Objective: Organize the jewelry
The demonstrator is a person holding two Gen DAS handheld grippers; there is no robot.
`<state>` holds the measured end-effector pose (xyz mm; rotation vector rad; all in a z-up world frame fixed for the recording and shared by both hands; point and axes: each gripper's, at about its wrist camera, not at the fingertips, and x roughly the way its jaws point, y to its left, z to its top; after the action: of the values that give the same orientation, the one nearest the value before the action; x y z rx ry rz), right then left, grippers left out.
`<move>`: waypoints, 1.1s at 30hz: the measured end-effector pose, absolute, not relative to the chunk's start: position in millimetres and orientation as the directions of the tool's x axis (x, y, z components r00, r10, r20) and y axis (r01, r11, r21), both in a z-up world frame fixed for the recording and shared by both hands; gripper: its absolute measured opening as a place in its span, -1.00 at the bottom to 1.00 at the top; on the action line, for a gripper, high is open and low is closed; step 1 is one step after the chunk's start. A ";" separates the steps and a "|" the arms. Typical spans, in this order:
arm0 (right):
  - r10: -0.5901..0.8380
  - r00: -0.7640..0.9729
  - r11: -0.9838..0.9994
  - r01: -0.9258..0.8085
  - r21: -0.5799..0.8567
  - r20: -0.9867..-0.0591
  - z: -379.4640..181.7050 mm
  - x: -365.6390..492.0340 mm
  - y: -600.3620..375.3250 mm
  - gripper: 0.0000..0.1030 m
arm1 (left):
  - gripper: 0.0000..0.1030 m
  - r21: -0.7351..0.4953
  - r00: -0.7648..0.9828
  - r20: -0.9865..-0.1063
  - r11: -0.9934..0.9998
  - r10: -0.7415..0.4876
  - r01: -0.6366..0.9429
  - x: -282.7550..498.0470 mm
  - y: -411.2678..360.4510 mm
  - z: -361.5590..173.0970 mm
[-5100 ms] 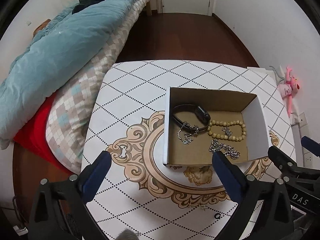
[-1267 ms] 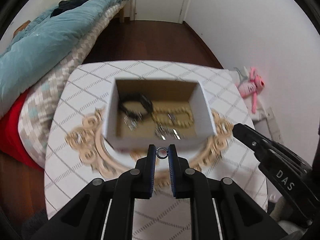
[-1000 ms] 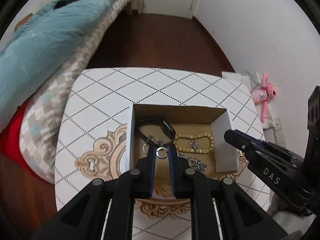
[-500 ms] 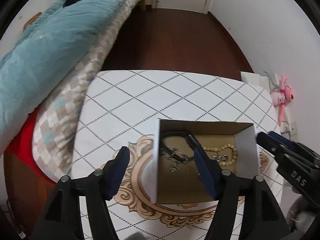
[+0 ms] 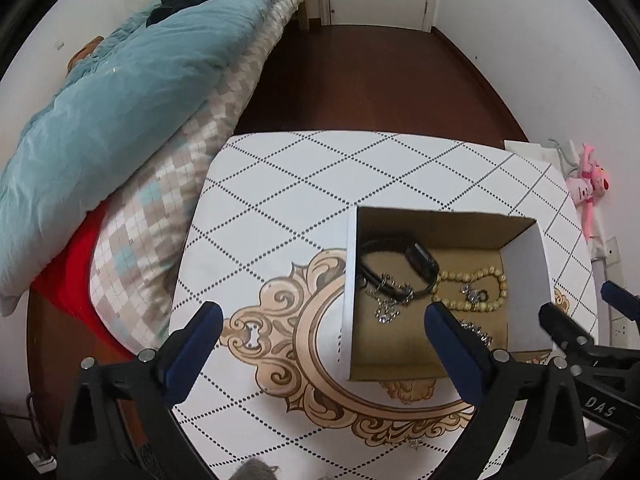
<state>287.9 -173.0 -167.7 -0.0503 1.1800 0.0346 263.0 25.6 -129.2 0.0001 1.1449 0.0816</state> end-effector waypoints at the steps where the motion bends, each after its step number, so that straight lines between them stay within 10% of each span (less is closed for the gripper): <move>1: 0.000 0.385 0.999 -0.050 -0.021 -0.923 -166.3 286.6 -173.4 1.00 | 1.00 0.041 0.413 -0.909 0.997 0.066 -0.067 261.2 25.9 -128.4; 15: 0.053 0.504 0.998 -0.042 0.037 -0.862 -109.7 233.4 -173.7 1.00 | 1.00 0.078 0.513 -0.852 0.994 0.104 -0.072 207.1 30.2 -86.0; 24: 0.197 0.423 0.980 -0.096 0.172 -0.885 -177.1 167.9 -152.3 0.99 | 1.00 0.131 0.408 -0.899 0.987 0.157 -0.090 141.3 61.1 -164.6; 33: 0.255 0.367 0.962 -0.193 0.195 -0.894 -230.8 152.5 -105.0 0.14 | 1.00 0.117 0.322 -0.935 0.987 0.148 -0.114 125.2 78.4 -215.3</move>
<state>152.5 -105.0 -230.8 0.0602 1.1596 0.2876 125.2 78.4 -215.3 0.0313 1.2311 0.1718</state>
